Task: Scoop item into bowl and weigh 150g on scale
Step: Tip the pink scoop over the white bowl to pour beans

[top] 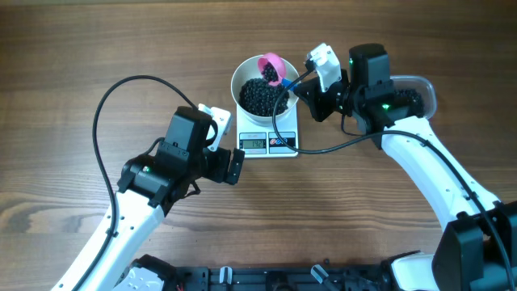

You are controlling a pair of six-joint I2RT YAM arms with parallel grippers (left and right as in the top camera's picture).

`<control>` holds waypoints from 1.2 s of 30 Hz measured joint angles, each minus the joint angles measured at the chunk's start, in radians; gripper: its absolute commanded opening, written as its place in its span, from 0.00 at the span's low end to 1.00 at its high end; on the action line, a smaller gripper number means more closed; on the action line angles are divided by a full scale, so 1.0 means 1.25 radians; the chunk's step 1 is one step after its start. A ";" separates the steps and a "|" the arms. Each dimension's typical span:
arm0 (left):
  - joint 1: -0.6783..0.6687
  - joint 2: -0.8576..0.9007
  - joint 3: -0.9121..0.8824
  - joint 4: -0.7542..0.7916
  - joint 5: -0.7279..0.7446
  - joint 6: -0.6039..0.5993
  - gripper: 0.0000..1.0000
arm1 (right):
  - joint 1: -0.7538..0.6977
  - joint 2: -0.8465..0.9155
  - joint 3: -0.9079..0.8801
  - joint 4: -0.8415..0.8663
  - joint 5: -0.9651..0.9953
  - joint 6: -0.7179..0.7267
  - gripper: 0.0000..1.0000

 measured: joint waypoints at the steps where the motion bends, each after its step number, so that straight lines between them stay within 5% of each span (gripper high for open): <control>1: 0.000 0.000 0.000 0.000 0.000 0.000 1.00 | 0.000 0.000 0.000 -0.003 -0.001 0.000 0.04; 36: 0.000 0.000 0.000 0.000 0.000 0.000 1.00 | 0.010 0.000 0.000 0.016 0.005 -0.009 0.04</control>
